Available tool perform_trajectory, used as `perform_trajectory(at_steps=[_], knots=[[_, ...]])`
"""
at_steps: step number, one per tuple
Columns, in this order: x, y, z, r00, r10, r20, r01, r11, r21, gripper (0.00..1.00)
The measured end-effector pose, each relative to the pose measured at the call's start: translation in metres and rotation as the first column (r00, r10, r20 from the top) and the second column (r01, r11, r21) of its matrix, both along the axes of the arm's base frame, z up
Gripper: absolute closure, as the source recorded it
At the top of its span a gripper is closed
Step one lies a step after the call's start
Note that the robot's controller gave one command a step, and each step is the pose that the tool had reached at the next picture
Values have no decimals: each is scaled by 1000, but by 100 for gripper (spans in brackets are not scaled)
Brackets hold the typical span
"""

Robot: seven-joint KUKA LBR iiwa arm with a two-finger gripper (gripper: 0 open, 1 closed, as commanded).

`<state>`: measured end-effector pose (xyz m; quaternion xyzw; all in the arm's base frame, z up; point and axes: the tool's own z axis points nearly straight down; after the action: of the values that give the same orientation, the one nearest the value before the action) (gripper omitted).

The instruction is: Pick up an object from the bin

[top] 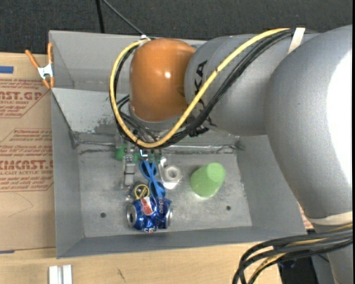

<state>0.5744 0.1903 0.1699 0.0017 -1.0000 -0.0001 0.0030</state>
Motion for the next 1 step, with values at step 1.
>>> perform_trajectory(at_steps=[1], knots=[[-82,-36,-95,987,159,14,-159,987,13,0]])
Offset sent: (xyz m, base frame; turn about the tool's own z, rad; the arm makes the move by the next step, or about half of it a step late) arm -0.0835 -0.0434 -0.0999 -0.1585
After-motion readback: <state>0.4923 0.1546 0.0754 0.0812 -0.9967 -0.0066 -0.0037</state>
